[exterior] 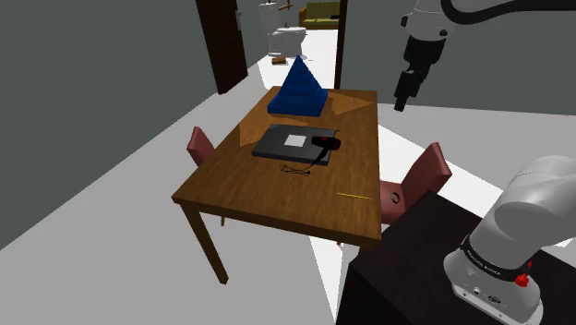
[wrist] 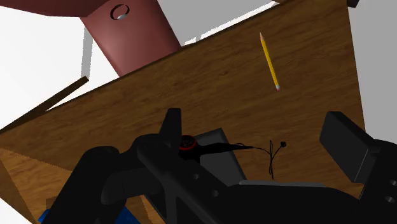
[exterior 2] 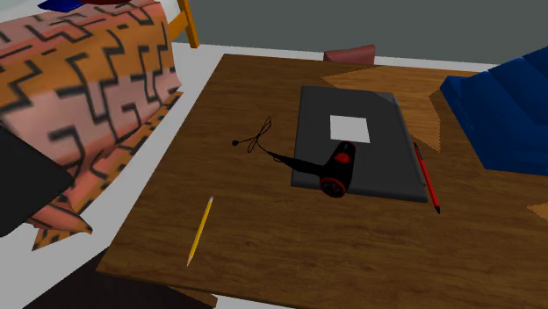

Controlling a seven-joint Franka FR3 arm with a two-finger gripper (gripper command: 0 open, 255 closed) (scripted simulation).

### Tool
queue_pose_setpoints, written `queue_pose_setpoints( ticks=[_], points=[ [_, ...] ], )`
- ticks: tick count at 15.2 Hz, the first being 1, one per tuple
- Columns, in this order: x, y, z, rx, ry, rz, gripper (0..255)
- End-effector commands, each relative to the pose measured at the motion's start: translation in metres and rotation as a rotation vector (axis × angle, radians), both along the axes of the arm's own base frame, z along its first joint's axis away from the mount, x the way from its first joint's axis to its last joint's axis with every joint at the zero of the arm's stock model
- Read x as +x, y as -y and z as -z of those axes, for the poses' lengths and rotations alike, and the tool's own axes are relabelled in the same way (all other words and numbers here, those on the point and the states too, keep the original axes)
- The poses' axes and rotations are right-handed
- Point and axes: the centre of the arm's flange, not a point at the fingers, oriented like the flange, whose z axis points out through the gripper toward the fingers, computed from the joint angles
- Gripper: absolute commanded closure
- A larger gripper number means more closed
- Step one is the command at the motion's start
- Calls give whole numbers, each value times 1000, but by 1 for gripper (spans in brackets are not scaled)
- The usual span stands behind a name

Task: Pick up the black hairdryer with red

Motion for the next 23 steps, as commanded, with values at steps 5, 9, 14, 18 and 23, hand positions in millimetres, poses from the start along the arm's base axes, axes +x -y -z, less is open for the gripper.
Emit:
queue_pose_setpoints(
  ticks=[5,9,14,18,23],
  points=[
    [46,0,30,-8,-15,7,0],
    [92,1,60,-15,-30,14,0],
    [148,3,99,-25,-49,22,0],
    [192,5,130,-33,-64,29,0],
    [247,9,171,-42,-83,38,0]
  ],
)
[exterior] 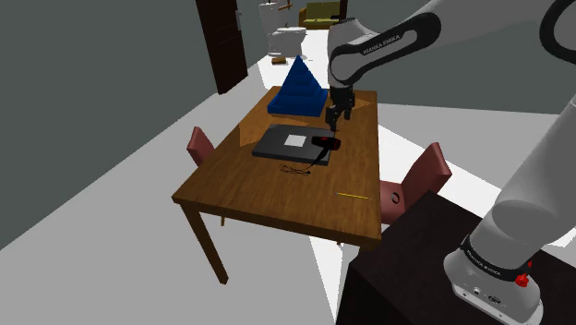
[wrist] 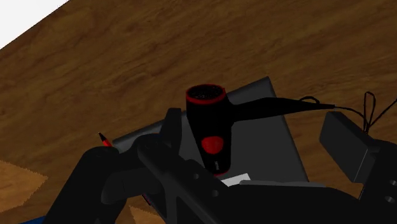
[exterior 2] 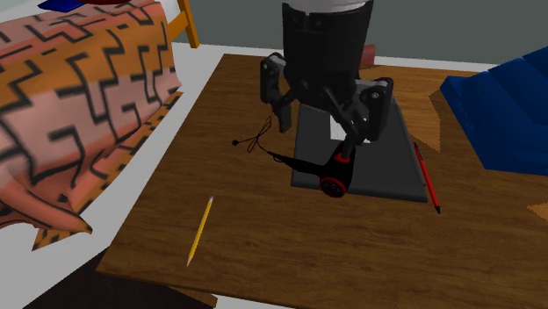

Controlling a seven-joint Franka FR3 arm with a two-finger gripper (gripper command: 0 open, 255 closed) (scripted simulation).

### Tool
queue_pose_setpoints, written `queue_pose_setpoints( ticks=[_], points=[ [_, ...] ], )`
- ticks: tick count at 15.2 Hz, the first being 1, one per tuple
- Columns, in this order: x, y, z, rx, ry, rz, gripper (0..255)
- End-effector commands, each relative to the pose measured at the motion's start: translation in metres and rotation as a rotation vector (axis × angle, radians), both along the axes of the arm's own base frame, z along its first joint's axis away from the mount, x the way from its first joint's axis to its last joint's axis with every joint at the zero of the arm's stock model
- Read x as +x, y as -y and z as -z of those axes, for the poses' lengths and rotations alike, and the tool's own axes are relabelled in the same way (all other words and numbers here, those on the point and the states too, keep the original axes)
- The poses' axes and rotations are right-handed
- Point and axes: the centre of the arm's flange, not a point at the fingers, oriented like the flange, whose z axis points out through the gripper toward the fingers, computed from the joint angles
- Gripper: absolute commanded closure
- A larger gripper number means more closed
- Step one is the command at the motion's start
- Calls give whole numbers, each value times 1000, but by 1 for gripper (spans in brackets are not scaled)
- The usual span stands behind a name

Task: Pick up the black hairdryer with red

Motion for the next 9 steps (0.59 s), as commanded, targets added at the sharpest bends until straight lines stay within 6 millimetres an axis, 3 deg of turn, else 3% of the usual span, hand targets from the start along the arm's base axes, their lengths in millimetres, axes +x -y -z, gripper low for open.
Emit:
queue_pose_setpoints(
  ticks=[1,9],
  points=[
    [23,4,17,-4,-8,4,0],
    [109,11,85,-19,-38,17,0]
  ],
)
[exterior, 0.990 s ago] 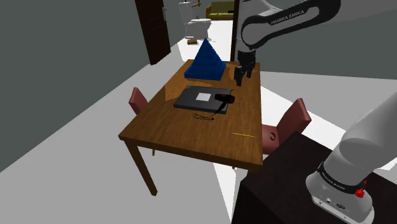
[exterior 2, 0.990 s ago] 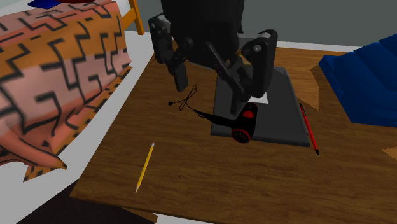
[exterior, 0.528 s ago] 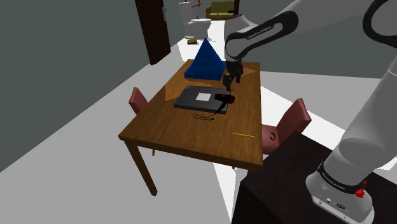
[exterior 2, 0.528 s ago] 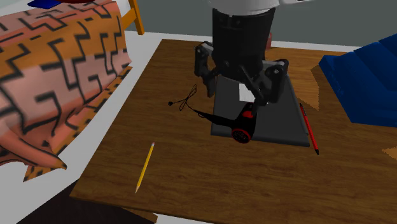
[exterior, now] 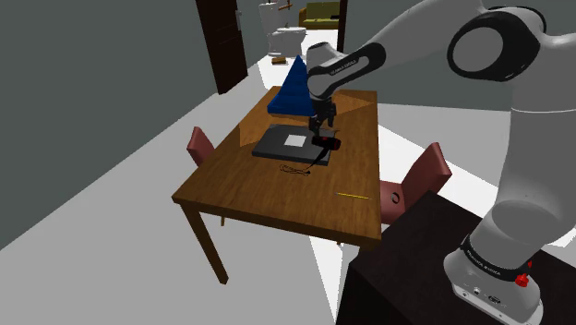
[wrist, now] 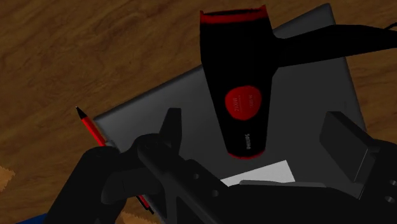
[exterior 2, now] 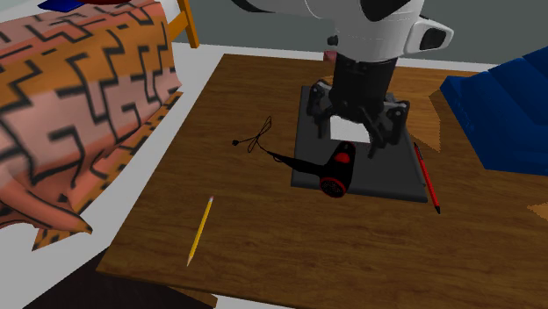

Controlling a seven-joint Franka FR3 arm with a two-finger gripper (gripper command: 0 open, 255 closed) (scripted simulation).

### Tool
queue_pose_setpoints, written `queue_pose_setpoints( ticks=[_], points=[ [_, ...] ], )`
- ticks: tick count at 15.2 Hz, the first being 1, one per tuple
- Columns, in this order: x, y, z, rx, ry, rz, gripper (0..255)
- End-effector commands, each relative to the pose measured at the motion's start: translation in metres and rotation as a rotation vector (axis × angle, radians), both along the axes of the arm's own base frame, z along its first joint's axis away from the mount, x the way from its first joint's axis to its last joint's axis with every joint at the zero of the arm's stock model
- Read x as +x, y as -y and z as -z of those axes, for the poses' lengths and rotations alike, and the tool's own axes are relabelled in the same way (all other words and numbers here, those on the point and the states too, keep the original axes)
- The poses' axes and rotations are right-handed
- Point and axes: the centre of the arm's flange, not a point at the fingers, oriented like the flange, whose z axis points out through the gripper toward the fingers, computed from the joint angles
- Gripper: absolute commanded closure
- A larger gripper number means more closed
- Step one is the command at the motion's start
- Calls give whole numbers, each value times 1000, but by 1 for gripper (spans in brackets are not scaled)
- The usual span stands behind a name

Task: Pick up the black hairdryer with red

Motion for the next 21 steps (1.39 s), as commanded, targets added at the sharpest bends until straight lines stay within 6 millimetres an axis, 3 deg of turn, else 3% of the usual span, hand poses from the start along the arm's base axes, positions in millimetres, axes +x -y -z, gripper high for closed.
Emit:
queue_pose_setpoints(
  ticks=[1,8,10,11,21],
  points=[
    [12,2,12,-3,-4,2,0],
    [12,2,52,-3,-4,2,0],
    [12,2,52,-3,-4,2,0],
    [12,2,51,-3,-4,2,255],
    [12,2,47,-3,-4,2,255]
  ],
)
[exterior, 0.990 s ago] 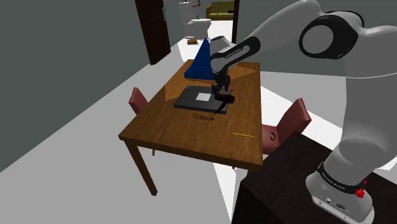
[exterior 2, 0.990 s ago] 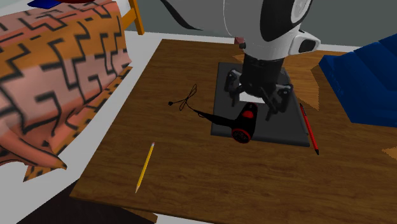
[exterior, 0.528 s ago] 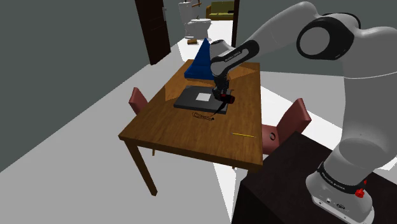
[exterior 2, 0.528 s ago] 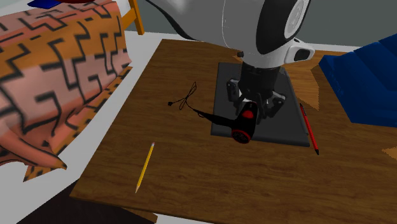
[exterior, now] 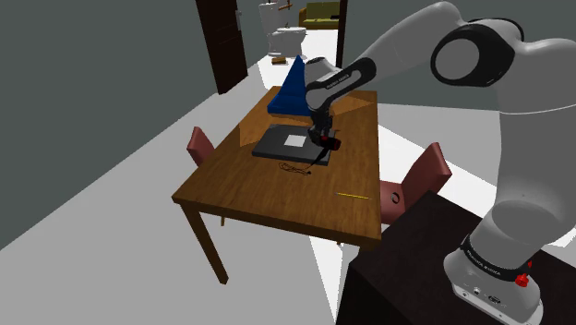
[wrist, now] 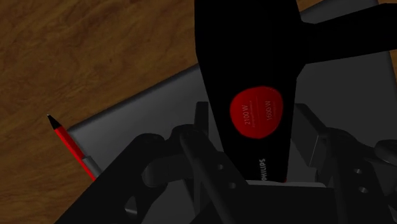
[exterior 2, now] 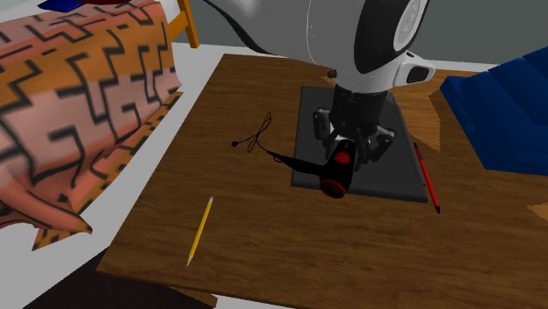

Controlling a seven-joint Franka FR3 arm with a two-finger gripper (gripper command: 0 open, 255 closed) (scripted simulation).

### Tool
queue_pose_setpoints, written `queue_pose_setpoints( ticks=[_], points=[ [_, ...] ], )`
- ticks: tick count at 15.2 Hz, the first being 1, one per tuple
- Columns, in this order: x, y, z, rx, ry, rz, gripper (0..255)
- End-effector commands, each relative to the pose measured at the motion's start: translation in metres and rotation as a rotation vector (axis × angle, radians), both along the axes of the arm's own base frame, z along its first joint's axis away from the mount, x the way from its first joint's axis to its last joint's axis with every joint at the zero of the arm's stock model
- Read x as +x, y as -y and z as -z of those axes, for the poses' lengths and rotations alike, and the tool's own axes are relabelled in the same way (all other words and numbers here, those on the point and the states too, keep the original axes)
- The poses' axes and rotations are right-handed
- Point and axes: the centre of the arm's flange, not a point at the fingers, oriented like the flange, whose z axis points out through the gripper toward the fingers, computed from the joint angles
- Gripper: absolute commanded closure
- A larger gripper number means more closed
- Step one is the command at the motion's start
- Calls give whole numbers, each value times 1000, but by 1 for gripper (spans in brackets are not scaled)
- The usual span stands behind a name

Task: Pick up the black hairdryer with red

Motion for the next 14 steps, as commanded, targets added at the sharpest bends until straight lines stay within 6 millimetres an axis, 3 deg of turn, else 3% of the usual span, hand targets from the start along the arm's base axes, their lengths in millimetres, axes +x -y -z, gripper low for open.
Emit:
queue_pose_setpoints(
  ticks=[1,14],
  points=[
    [0,0,-7,0,0,0,255],
    [0,0,-76,0,0,0,255]
  ],
)
